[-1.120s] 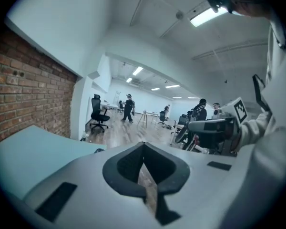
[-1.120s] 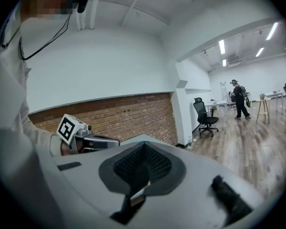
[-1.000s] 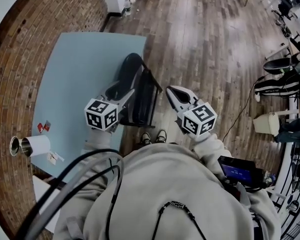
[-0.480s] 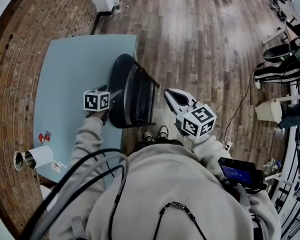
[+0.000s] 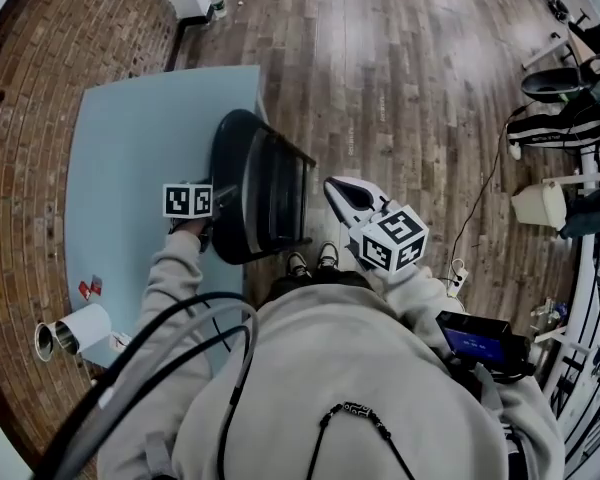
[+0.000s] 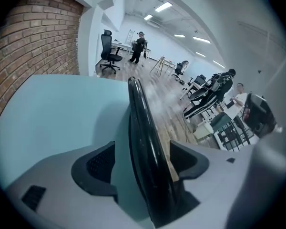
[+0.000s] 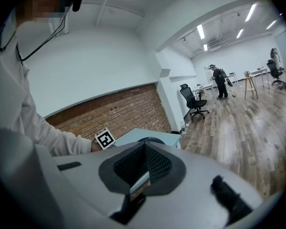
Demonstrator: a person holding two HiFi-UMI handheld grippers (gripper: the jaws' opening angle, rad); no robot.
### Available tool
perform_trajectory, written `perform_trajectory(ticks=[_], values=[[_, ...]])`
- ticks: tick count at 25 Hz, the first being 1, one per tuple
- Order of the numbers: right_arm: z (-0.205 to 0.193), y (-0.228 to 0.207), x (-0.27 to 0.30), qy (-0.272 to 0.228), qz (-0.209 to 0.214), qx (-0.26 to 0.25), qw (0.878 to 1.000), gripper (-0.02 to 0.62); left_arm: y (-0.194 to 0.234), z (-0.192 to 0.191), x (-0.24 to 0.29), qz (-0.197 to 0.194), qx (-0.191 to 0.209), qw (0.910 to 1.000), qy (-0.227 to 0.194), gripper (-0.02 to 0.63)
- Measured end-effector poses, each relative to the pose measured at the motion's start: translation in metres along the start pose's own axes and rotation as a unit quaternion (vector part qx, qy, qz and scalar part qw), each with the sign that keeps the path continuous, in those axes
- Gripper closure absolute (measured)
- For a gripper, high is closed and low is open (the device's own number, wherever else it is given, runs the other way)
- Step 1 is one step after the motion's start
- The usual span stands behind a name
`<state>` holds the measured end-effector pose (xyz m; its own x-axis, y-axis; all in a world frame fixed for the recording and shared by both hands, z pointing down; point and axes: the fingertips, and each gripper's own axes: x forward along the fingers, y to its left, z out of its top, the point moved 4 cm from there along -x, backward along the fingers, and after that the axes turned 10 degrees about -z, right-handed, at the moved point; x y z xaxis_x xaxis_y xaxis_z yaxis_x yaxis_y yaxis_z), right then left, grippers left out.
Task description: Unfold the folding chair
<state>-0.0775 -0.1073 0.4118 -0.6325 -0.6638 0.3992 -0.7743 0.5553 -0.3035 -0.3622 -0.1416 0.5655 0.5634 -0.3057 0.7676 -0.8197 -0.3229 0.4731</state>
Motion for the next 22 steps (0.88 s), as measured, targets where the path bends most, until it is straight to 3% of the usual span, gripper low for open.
perform_trajectory(ticks=[5, 6, 8, 11, 16, 22], values=[[-0.001, -0.014, 0.01, 0.011, 0.0, 0.011, 1.0, 0.589, 0.001, -0.016, 0.015, 0.01, 0.021, 0.9953, 0.094, 0.291], [-0.003, -0.017, 0.012, 0.014, 0.0, 0.012, 1.0, 0.589, -0.002, -0.018, 0.017, 0.002, 0.017, 0.9949, 0.099, 0.334], [-0.007, -0.022, 0.017, 0.021, -0.002, 0.015, 1.0, 0.589, -0.006, -0.019, 0.021, -0.014, 0.0, 0.9944, 0.105, 0.486], [-0.016, -0.024, 0.025, 0.029, 0.002, 0.029, 0.999, 0.589, -0.005, -0.02, 0.023, -0.015, -0.024, 0.9936, 0.109, 0.503], [-0.038, -0.025, 0.039, 0.049, 0.007, 0.051, 0.997, 0.589, -0.001, -0.021, 0.021, 0.003, -0.066, 0.9944, 0.082, 0.532], [-0.077, -0.027, 0.053, 0.109, 0.017, 0.081, 0.991, 0.589, -0.013, -0.018, 0.023, 0.012, -0.066, 0.9939, 0.088, 0.538]])
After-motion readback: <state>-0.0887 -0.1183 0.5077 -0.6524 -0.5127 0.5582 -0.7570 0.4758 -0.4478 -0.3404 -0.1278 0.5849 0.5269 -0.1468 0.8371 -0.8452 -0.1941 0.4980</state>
